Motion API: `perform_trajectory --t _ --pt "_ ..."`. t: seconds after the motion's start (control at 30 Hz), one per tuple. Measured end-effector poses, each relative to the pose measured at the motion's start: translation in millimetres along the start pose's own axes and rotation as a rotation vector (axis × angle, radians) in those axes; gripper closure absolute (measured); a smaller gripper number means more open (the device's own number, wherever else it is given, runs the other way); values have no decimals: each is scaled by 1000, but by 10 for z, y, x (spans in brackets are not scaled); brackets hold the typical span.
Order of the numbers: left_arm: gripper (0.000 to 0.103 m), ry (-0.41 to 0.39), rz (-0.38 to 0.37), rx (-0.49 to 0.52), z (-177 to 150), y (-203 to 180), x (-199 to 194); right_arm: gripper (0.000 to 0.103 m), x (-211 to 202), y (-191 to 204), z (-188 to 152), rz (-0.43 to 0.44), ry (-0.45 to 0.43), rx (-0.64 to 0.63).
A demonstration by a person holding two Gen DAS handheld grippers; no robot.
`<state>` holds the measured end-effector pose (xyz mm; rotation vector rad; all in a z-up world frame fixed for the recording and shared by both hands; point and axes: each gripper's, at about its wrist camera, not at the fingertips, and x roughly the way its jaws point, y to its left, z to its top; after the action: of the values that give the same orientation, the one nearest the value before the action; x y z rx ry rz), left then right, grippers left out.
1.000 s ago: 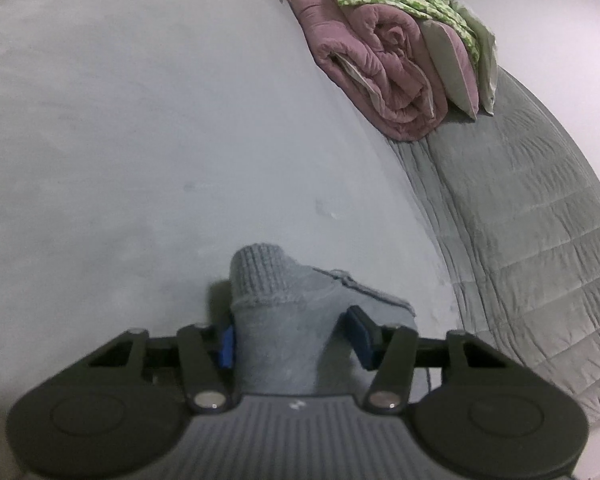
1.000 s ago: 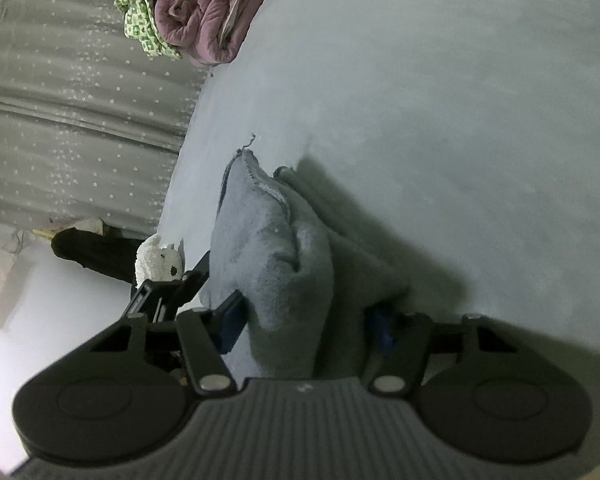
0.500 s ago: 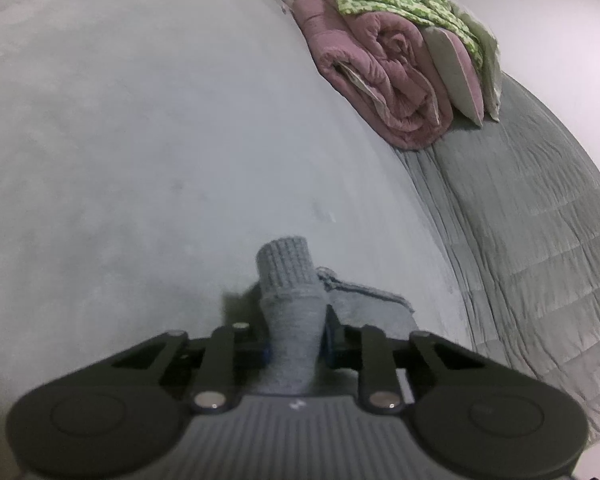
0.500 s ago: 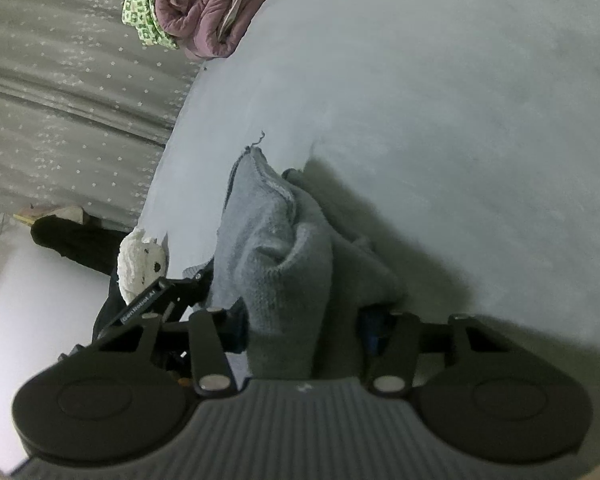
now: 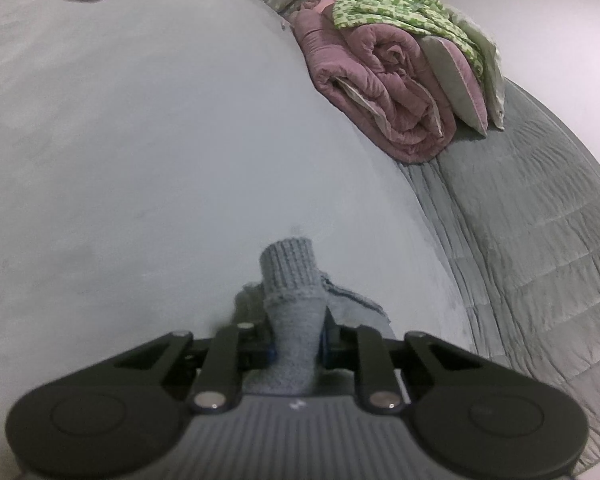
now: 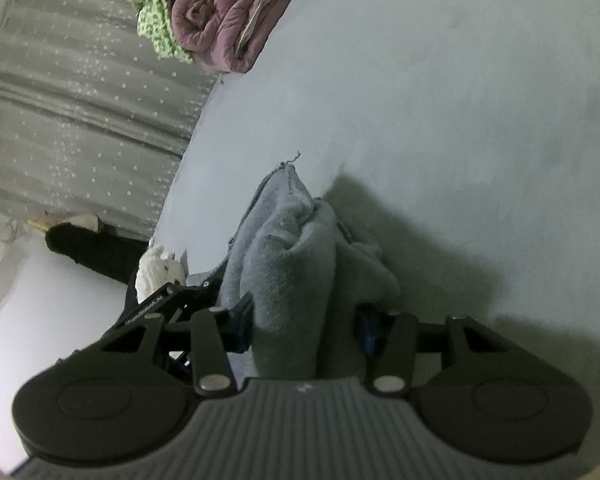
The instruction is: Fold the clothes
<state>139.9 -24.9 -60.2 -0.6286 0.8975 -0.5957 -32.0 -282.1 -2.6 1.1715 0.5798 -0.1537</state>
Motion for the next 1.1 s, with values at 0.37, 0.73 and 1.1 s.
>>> perform_trajectory --t 0.37,0.73,1.1 --pt "85 -52 -84 -53 -50 -507 407 54 -188 -29 579 42 -79 44" --pt "86 -74 -107 -63 24 -897 937 62 -162 -167 1415 156 -139 -29" --pt "80 -120 -32 -96 74 -858 1563 60 349 -645 1938 163 -94 -46"
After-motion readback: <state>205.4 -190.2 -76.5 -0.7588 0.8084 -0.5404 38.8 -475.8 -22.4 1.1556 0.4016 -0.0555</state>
